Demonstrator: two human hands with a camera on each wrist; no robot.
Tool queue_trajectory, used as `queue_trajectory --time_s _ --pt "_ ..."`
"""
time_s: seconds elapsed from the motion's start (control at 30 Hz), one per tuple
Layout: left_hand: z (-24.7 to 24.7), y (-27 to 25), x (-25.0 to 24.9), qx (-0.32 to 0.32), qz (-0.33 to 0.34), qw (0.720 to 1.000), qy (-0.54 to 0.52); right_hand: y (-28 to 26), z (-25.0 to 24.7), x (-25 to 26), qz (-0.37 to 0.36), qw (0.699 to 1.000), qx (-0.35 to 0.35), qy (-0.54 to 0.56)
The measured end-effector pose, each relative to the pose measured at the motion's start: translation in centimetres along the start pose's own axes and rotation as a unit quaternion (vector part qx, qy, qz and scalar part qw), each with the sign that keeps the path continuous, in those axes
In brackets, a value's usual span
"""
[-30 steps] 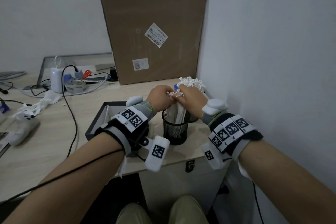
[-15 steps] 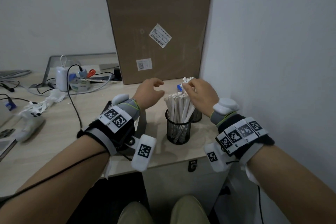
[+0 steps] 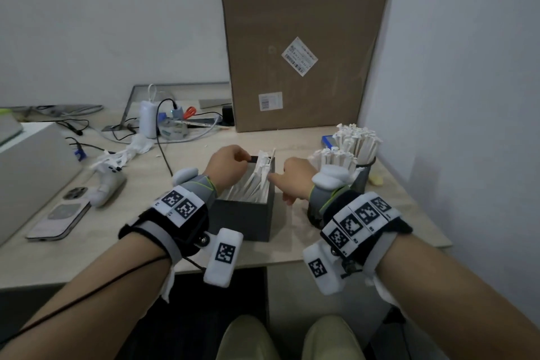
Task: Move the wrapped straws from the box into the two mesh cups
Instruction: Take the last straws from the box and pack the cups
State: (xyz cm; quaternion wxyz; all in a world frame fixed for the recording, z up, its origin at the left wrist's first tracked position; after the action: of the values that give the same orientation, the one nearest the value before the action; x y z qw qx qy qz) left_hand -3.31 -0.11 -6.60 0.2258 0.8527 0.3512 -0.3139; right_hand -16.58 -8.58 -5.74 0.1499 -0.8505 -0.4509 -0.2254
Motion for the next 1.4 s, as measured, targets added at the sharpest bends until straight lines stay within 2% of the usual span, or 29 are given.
queue_trajectory --time_s 0.1,0.23,0.37,0.47,0.6,0.77,1.03,1.2,1.4 --pt "0.8 -0.7 0.6 0.025 -0.003 1.000 0.019 1.1 1.4 0.2 0.034 0.999 0.013 -0.007" --pt "0.9 -1.3 0.7 0.004 0.011 1.000 0.021 1.8 2.8 0.8 0.047 0.999 0.002 -0.010" --pt "0.6 -1.6 0.7 -0.013 0.009 1.000 0.000 1.4 3.1 1.0 0.037 0.996 -0.076 -0.010" --pt "0.9 -1.5 1.4 0.000 0.009 1.000 0.004 1.0 2.9 1.6 0.009 0.990 -0.137 -0.007" --pt "2.3 -1.9 2.1 0.048 0.003 0.999 -0.018 0.5 3.3 1.4 0.001 0.991 -0.131 0.000" --pt "2.8 -2.1 1.8 0.051 0.027 0.998 0.000 0.4 3.7 1.3 0.004 0.991 -0.133 -0.012" --pt "2.3 -2.0 1.7 0.024 0.040 0.999 -0.004 0.6 4.1 1.2 0.006 0.994 -0.107 -0.028" --pt "1.9 -2.0 1.9 0.005 0.009 1.000 -0.028 0.8 4.0 1.3 0.014 0.994 -0.102 -0.020" --pt "1.7 -1.7 2.5 -0.018 -0.024 0.993 -0.112 0.9 3.8 1.4 0.011 0.996 -0.093 -0.009"
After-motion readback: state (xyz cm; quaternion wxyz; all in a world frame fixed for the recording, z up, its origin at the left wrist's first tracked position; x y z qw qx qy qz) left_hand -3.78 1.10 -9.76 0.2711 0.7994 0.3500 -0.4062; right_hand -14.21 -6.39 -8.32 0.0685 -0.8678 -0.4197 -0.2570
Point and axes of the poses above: each hand's wrist, its own y-axis towards the middle knuckle, its own z-axis out of the palm, x = y × z, the point moved 4 cm from there along y, towards the middle knuckle, and after that the axes turned 1 degree about y, right-handed, at the moved point
